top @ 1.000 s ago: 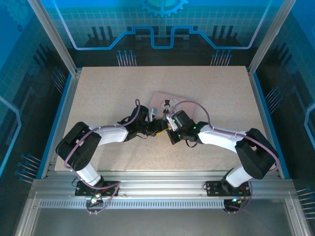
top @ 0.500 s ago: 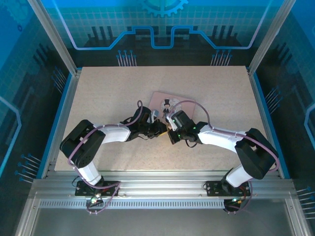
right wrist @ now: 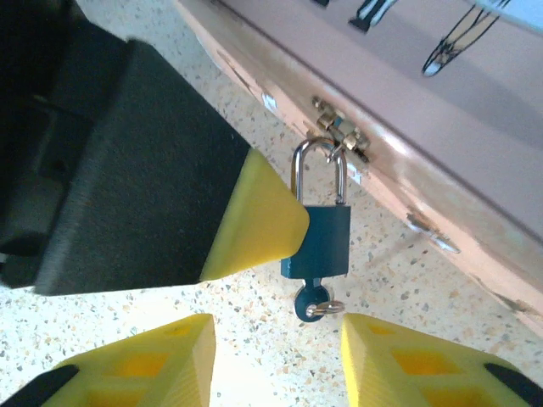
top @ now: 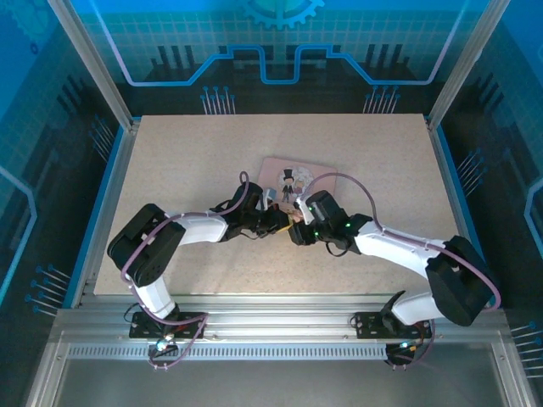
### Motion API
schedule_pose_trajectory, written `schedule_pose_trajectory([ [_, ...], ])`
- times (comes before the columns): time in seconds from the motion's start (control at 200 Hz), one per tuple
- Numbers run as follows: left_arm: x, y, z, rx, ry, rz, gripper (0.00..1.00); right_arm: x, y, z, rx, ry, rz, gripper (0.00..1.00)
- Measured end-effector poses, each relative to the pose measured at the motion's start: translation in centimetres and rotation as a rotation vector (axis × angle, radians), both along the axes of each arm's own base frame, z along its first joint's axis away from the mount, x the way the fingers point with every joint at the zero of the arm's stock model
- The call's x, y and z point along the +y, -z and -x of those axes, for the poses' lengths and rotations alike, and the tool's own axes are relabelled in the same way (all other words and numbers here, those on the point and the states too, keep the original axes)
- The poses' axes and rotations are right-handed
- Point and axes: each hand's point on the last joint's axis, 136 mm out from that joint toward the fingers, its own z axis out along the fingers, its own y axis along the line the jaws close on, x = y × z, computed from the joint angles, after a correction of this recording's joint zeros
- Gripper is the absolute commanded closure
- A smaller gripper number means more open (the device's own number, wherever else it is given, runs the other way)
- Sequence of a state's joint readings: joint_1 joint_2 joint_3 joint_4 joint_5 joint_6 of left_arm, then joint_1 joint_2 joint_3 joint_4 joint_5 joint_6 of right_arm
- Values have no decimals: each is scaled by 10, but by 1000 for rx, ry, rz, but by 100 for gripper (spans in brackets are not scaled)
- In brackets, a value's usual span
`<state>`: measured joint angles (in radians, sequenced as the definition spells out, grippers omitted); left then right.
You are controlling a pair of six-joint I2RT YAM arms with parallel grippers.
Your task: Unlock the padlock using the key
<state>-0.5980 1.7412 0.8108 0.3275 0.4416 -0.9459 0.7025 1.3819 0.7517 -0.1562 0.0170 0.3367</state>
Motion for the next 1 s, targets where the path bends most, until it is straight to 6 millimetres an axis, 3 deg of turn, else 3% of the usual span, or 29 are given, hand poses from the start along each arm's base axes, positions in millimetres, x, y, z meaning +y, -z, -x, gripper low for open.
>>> schedule_pose_trajectory([
  [0.18,0,0,0,0,0,1,100,-1,2,-1,4,6,2,50],
  [0.415,0,0,0,3,3,4,100,-3,25,0,51,11,51,50],
  [0.675,1,-1,0,6,5,9,100,-7,40,-2,65,27,95,57],
  [1.001,1,-2,0,7,6,11,100,-7,43,-8,58,31,114,67],
])
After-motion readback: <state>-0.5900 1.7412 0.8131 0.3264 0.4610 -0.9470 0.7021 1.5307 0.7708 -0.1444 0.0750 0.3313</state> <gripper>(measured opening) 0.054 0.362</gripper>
